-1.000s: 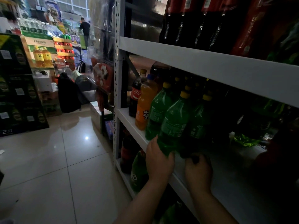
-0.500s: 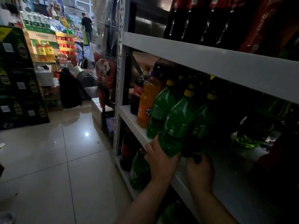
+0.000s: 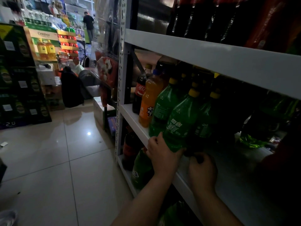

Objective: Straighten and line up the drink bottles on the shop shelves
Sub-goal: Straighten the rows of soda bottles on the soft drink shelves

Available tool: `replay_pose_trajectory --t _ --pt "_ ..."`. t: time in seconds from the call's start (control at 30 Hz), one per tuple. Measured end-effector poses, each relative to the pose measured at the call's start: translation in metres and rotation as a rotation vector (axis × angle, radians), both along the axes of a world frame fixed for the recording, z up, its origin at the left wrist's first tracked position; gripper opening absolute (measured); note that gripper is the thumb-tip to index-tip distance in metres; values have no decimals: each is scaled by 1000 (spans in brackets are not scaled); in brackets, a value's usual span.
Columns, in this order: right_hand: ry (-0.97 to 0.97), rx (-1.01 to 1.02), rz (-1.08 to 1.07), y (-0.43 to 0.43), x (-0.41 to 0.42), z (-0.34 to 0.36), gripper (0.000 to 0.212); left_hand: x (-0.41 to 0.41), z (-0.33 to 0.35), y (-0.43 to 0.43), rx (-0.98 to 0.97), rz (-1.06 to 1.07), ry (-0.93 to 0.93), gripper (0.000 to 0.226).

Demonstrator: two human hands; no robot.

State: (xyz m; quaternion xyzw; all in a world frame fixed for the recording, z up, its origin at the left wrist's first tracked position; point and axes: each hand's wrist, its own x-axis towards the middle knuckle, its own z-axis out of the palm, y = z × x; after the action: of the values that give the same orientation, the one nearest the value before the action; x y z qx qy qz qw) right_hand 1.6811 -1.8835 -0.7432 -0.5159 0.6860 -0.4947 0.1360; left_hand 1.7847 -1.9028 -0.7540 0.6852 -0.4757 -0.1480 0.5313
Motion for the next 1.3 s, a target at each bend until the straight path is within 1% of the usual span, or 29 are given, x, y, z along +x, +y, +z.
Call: replay_pose_trajectory --t 0.2,0.3,0.37,0.4,0.43,0.5,0.53,0.57,0.67,0.73,0.8,0.87,0.97,1.07,1.17,1.23,1.3 --pt "5 8 -16 0 1 1 16 -3 3 -4 46 29 20 95" --pt "9 10 -16 1 0 0 16 -4 7 -3 72 11 -24 97" --pt "-7 14 -10 2 0 0 17 3 8 0 46 -26 -42 98" --pt "-19 11 -6 2 0 0 17 9 7 1 -3 -56 -14 94" --pt "-27 7 -2 3 0 1 16 17 6 2 -75 -87 42 86" --pt "-30 6 9 3 0 2 16 34 7 -1 -216 -84 192 58" --pt "-32 9 15 4 1 3 17 42 10 -6 -245 -60 242 49" --pt "-34 10 17 4 1 4 18 49 13 -13 -235 -48 248 45" --pt "-46 15 13 6 0 6 18 61 22 -36 -127 -121 123 57" --pt "-40 31 24 6 0 7 18 67 21 -47 -102 -208 130 65" --pt "-34 38 27 6 0 8 18 74 17 -55 -94 -259 162 67" --pt "-24 24 28 5 1 8 17 77 16 -62 -69 -234 154 67" --pt "-24 22 27 4 1 7 17 77 19 -71 -46 -181 60 70" --pt "-30 27 20 3 1 6 16 84 19 -74 -22 -214 30 69" --pt "-46 26 23 2 1 6 14 97 22 -71 -25 -354 -37 61" --pt "-39 18 29 2 1 5 13 110 31 -69 21 -483 -110 56" --pt "-28 14 31 2 1 4 14 124 44 -69 120 -558 -254 54"
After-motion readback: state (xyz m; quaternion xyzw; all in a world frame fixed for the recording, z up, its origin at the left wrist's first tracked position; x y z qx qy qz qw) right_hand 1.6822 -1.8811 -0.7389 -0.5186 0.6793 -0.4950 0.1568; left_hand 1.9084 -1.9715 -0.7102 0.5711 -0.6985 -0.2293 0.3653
